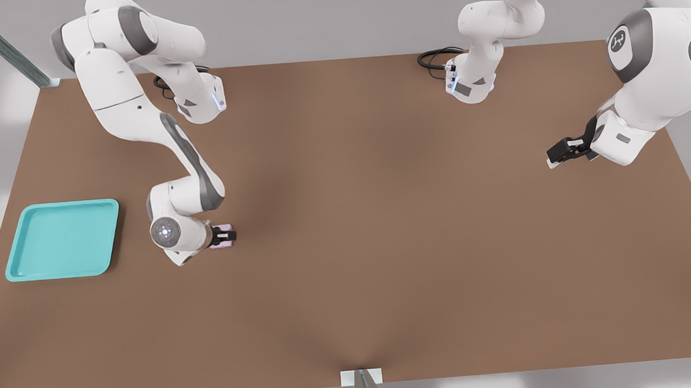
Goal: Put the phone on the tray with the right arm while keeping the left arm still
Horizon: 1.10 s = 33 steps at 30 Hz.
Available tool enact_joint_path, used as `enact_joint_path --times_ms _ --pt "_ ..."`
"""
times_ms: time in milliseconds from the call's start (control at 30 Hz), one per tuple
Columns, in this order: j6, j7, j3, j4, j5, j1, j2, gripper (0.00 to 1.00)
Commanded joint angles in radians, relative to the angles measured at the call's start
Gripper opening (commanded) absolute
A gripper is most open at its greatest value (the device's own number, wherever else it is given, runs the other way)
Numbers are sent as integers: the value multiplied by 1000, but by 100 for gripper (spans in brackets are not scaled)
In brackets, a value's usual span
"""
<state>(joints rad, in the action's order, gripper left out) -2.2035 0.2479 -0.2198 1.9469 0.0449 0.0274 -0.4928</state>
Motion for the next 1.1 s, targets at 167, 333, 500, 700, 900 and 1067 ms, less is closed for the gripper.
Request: enact_joint_path --times_ms 167,333,500,700,900,1067 --pt "-39 -76 -1 14 1 -1 -27 100" --pt "-78 -78 -1 15 1 0 -72 100" --pt "-81 -87 -1 20 6 0 -78 100" --pt "-101 -87 -1 18 6 0 -92 100" --pt "-93 -88 -1 18 6 16 -75 100" --pt "-88 -90 -1 20 6 17 -85 100"
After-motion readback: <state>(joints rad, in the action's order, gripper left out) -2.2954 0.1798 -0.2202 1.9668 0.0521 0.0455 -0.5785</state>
